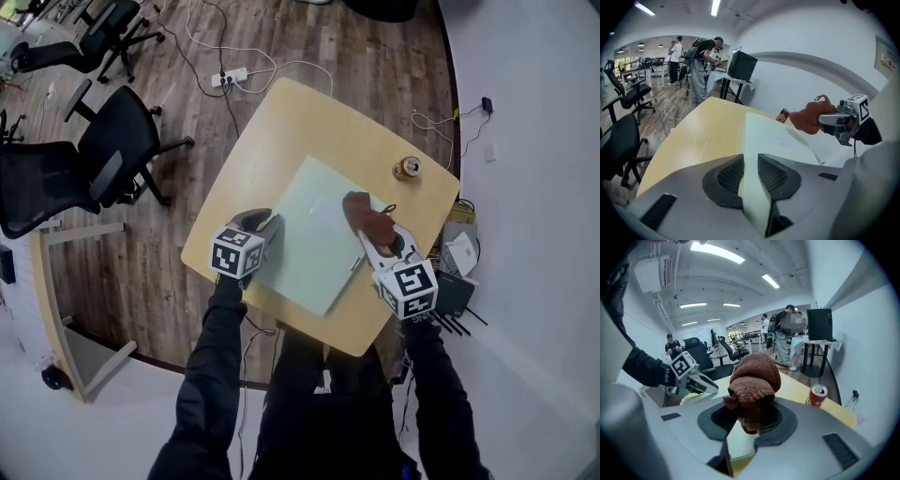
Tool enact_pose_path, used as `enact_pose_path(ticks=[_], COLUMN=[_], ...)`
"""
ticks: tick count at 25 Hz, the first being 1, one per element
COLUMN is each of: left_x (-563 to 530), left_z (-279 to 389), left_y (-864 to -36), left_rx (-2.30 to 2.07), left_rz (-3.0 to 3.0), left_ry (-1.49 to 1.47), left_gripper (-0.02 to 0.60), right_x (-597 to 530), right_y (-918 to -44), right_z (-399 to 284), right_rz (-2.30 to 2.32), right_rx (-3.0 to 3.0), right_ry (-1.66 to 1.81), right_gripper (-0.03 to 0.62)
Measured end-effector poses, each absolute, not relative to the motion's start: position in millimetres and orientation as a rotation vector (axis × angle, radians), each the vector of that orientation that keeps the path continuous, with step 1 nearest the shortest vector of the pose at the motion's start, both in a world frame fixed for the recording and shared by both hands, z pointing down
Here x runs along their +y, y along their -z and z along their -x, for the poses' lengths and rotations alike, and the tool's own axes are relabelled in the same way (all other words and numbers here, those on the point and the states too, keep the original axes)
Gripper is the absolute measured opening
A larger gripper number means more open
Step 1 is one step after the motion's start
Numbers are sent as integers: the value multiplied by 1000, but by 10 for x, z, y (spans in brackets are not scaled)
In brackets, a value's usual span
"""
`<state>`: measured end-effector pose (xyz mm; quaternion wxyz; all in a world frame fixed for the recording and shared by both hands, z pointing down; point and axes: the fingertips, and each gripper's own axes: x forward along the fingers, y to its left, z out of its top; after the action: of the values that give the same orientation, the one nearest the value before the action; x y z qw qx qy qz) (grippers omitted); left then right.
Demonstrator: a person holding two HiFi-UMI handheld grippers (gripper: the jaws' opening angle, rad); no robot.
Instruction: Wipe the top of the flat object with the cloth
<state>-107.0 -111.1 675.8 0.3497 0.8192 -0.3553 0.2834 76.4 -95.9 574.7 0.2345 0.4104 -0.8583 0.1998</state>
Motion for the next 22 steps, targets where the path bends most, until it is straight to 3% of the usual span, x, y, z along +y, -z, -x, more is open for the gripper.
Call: enact_pose_path(ticks=[7, 22], left_x=[-1127, -1112], left_z=[1072, 1076], left_y=[-6755, -6772], left_rx=[-913, -922], left_rz=[-2121, -2113], left_ry=[-734, -737], left_gripper=[112, 110], right_x=[-1367, -563], right_y=[-6097, -6406], right_z=[-900, -296], right_rz=[-1202, -960], right_rx=[-2242, -2271], right_ry=[-532, -632], right_gripper=[118, 118])
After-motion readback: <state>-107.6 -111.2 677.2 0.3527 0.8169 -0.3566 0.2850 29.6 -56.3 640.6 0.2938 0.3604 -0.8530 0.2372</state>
